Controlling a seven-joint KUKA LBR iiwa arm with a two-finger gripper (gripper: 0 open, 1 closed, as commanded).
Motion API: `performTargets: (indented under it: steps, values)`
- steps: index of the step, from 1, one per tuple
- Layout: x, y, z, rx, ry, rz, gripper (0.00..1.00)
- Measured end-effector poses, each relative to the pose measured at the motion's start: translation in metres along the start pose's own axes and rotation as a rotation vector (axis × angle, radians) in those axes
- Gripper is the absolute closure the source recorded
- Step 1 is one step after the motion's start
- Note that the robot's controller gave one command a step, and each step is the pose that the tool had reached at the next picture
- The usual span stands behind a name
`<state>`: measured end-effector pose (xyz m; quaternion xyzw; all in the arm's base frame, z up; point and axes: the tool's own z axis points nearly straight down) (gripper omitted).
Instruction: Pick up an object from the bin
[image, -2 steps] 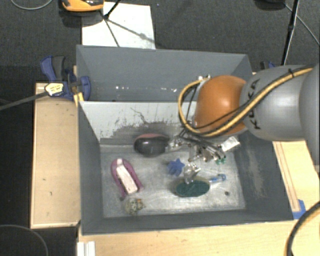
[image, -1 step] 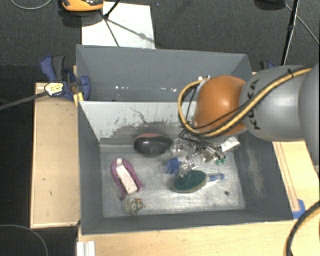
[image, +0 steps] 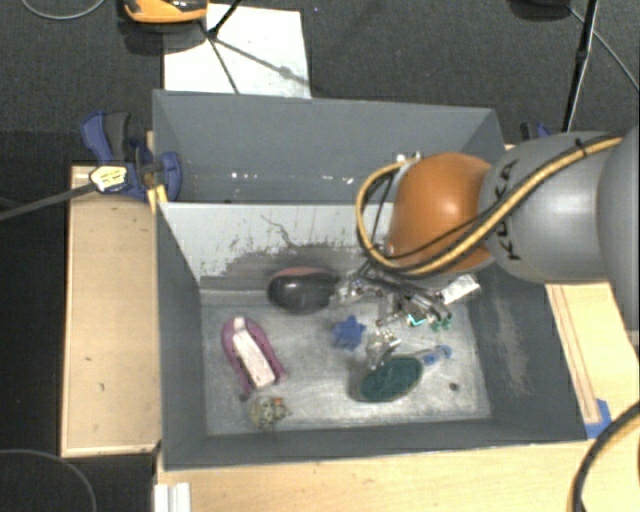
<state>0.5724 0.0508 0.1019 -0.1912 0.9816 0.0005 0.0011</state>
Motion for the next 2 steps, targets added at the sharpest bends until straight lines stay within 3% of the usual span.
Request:
performTargets:
  steps: [1, 2]
  values:
    - [0.000, 0.000, 0.000, 0.000, 0.000, 0.002, 1.00]
    - [-0.007, -0.017, -0.148, 0.004, -0.009, -0.005, 1.00]
